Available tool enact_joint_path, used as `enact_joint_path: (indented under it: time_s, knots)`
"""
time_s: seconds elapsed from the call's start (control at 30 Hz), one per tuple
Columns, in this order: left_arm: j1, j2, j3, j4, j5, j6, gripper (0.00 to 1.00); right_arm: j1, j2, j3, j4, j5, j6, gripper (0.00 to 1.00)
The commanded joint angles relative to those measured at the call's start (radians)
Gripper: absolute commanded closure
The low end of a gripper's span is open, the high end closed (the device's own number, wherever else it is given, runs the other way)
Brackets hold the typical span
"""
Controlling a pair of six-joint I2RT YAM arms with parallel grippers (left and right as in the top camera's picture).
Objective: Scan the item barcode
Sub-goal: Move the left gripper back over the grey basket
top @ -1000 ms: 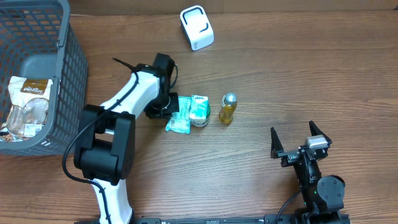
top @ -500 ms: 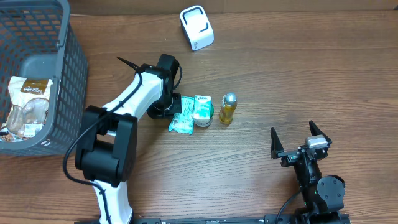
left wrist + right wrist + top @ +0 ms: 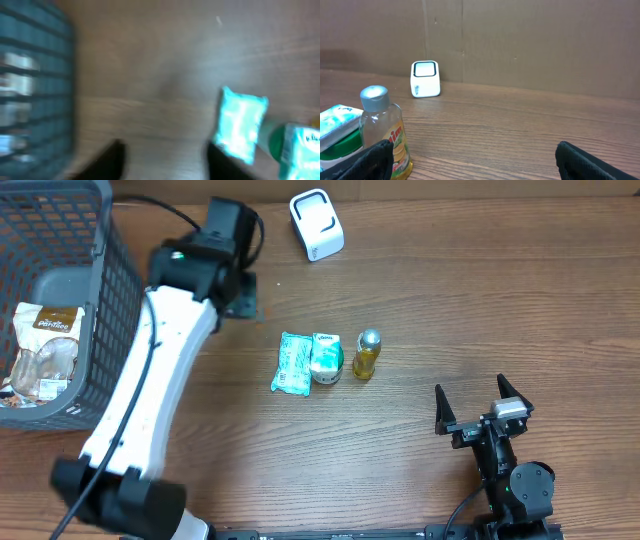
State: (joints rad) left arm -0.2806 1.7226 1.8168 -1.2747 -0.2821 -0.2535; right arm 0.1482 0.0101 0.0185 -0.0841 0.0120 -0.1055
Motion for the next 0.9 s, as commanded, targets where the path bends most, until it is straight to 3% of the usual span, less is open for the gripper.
enact_joint_path:
  time_s: [0.0,0.13,0.4,0.53,0.87]
  knots:
    - [0.018,-0.068,0.082,-0.004,-0.237,0.124,0.31,-0.003,-0.007,-0.011,0.002,0.01,-0.004,0.0]
    - [0.054,-0.1,0.121,-0.003,-0.382,0.187,0.25,-0.003,-0.007,-0.011,0.002,0.01,-0.004,0.0]
    - [0.253,-0.114,0.125,0.093,-0.392,0.233,0.06,-0.003,-0.007,-0.011,0.002,0.01,-0.004,0.0]
    - [0.37,-0.114,0.125,0.148,-0.297,0.29,0.05,-0.003,-0.007,-0.011,0.002,0.01,-0.004,0.0]
    - [0.664,-0.075,0.12,0.182,-0.087,0.303,0.0,-0.003,-0.007,-0.011,0.002,0.01,-0.004,0.0]
